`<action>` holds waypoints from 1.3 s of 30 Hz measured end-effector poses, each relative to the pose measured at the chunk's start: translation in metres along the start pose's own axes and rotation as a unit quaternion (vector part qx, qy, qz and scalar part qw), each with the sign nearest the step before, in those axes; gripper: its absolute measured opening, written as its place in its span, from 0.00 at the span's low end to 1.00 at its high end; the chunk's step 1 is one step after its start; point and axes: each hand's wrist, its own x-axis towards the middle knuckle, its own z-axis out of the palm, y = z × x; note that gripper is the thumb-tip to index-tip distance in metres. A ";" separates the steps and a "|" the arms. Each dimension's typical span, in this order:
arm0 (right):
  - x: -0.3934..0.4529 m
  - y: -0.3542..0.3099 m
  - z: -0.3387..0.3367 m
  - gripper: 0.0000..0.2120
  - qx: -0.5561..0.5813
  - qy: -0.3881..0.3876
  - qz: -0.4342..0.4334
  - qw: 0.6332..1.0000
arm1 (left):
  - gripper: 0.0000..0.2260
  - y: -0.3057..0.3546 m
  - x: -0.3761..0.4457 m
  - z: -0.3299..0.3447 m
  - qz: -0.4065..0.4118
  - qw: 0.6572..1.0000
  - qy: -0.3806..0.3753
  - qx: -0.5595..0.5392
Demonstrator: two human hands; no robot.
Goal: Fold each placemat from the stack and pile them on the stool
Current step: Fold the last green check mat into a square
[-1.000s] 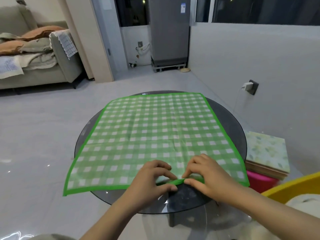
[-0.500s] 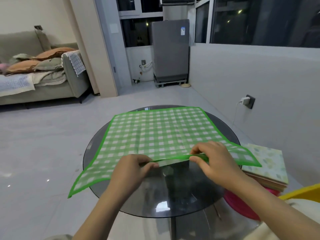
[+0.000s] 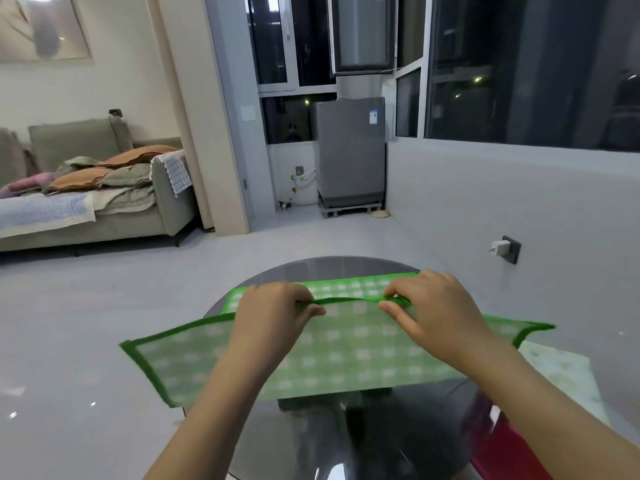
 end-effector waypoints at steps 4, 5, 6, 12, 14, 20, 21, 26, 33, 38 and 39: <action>0.014 0.011 0.042 0.07 -0.056 -0.020 0.034 0.998 | 0.09 -0.029 0.011 0.046 0.017 0.999 0.048 0.019; 0.014 0.014 0.052 0.08 -0.073 -0.020 0.034 0.997 | 0.12 -0.036 0.012 0.058 0.022 0.998 0.055 0.019; 0.015 0.017 0.062 0.08 -0.093 -0.013 0.029 0.995 | 0.13 -0.041 0.013 0.068 0.027 0.998 0.059 0.018; 0.024 0.033 0.109 0.05 -0.116 0.007 0.015 0.993 | 0.14 -0.062 0.020 0.107 0.045 0.998 0.046 -0.003; 0.029 0.039 0.123 0.04 -0.104 -0.009 0.021 0.994 | 0.09 -0.065 0.019 0.115 0.053 0.997 0.053 -0.002; 0.029 0.049 0.150 0.05 -0.039 -0.079 0.072 0.993 | 0.13 -0.053 -0.008 0.128 0.052 0.998 -0.039 -0.021; 0.027 0.047 0.150 0.07 -0.028 -0.087 0.078 0.993 | 0.13 -0.052 -0.013 0.132 0.050 0.997 -0.059 -0.016; 0.001 0.004 0.144 0.20 0.040 -0.138 0.080 0.986 | 0.32 -0.041 -0.034 0.139 0.017 0.979 -0.202 0.018; -0.038 -0.015 0.140 0.47 0.057 -0.343 0.086 0.934 | 0.41 -0.044 -0.048 0.147 -0.020 0.957 -0.288 0.045; -0.046 0.006 0.129 0.37 0.022 -0.355 0.119 0.927 | 0.38 -0.045 -0.049 0.146 -0.026 0.953 -0.300 0.049; -0.048 0.013 0.127 0.31 0.015 -0.356 0.136 0.924 | 0.37 -0.046 -0.050 0.146 -0.028 0.952 -0.302 0.049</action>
